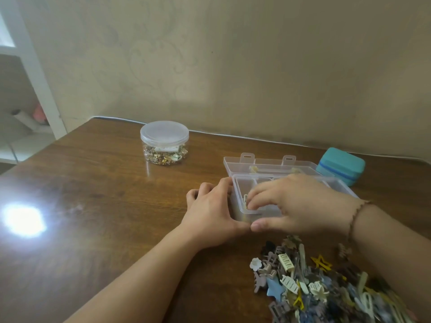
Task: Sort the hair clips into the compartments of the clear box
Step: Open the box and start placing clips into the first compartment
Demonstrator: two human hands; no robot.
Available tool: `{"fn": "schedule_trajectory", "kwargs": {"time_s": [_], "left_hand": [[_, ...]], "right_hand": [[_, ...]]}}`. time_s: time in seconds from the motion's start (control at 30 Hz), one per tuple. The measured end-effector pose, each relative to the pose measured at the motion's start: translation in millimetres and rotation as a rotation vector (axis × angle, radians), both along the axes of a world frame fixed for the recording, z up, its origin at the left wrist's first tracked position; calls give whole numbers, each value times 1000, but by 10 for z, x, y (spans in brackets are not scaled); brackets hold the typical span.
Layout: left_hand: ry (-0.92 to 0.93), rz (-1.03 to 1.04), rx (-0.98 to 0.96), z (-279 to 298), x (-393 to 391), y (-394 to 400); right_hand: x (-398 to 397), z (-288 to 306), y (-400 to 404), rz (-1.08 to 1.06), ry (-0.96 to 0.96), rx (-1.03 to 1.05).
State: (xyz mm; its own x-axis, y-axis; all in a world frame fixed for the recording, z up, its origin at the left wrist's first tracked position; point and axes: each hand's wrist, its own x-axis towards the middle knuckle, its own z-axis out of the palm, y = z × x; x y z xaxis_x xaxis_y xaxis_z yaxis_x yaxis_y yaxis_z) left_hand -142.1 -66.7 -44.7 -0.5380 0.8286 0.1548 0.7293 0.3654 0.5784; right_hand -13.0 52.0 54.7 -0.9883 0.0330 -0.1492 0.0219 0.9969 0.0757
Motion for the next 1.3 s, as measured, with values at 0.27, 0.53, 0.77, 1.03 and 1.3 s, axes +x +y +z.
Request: {"fn": "schedule_trajectory", "kwargs": {"time_s": [0.27,0.53,0.77,1.03,1.3], "left_hand": [[-12,-2,-6,19,12,0],[-26,8,-33,24,3,2],[-5,8,-18,6,-13,15],[-37,19,-23,26,7,10],[-47,10,-31,53,29,1]], "right_hand": [[-105,36,64,49,-37,40],[-51,141,267,13,-29,-238],[-185,88,140,-22,52,-220],[692,102,141,-79,351,-192],[796,-378,65,-539,218,-200]]}}
